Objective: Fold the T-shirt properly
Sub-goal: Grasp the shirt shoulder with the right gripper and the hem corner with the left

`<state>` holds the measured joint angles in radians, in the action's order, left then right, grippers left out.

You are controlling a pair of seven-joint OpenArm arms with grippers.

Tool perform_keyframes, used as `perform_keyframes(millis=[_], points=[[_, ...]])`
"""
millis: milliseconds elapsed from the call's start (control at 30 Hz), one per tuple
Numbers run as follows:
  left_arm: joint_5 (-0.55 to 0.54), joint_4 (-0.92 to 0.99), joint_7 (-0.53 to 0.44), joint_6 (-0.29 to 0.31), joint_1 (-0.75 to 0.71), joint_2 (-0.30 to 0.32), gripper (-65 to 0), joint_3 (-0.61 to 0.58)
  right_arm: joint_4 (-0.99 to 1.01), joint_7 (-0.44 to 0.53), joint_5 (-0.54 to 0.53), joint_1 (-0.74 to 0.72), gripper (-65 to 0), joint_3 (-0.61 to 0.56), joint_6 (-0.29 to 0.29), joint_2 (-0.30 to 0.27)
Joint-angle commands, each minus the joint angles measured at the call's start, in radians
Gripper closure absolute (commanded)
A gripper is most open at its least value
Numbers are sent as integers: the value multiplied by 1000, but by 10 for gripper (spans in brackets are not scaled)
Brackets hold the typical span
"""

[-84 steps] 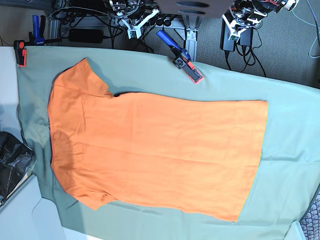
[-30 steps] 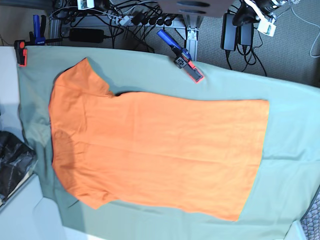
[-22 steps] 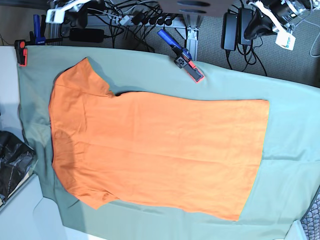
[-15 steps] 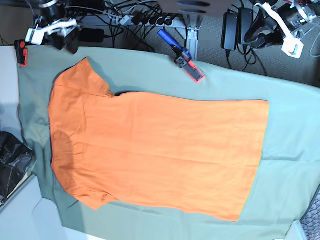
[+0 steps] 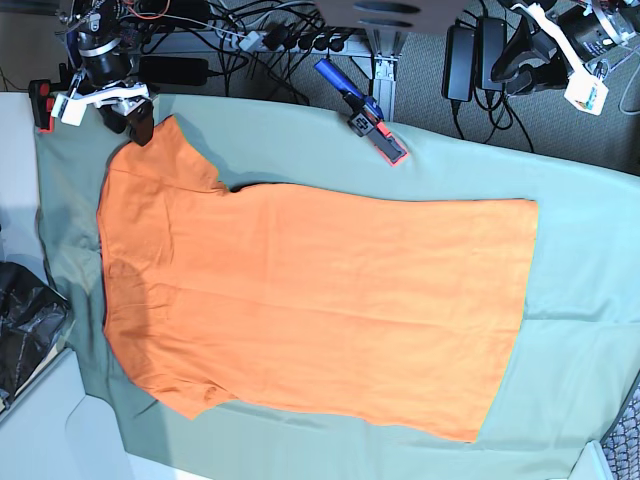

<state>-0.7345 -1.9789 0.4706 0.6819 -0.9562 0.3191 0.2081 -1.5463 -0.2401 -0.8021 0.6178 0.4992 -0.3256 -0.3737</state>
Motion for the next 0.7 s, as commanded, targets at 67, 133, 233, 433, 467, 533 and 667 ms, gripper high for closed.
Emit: perform_keyframes(millis=[67,133,233,433,467,533,667], points=[[-25,-17,-25,16,-6,5,-319,4,1,21,-40,-12,-352,9,8,9],[-39,-17,-25,16,0,5,-334,4,2,19,-40,-24,-352,9,8,27],[-40,-17,-25,16,19,6,-334,10,2,19,-38,-56,-352,2,7,50],[-81,-17,-25,16,49,5,-334,78,2,15,-28,-77,-352,-64,6,59],[-89,-17,-25,16,54,6,-334,97,2,16,-28,-77,-352,-77,7,59],[-93,-17,-25,16,62,7,-334,132,2,16,-27,-77,-352,-91,7,62],[-94,-16,-25,16,81,21,-334,159,2,23,-24,-77,-352,-92,7,69]])
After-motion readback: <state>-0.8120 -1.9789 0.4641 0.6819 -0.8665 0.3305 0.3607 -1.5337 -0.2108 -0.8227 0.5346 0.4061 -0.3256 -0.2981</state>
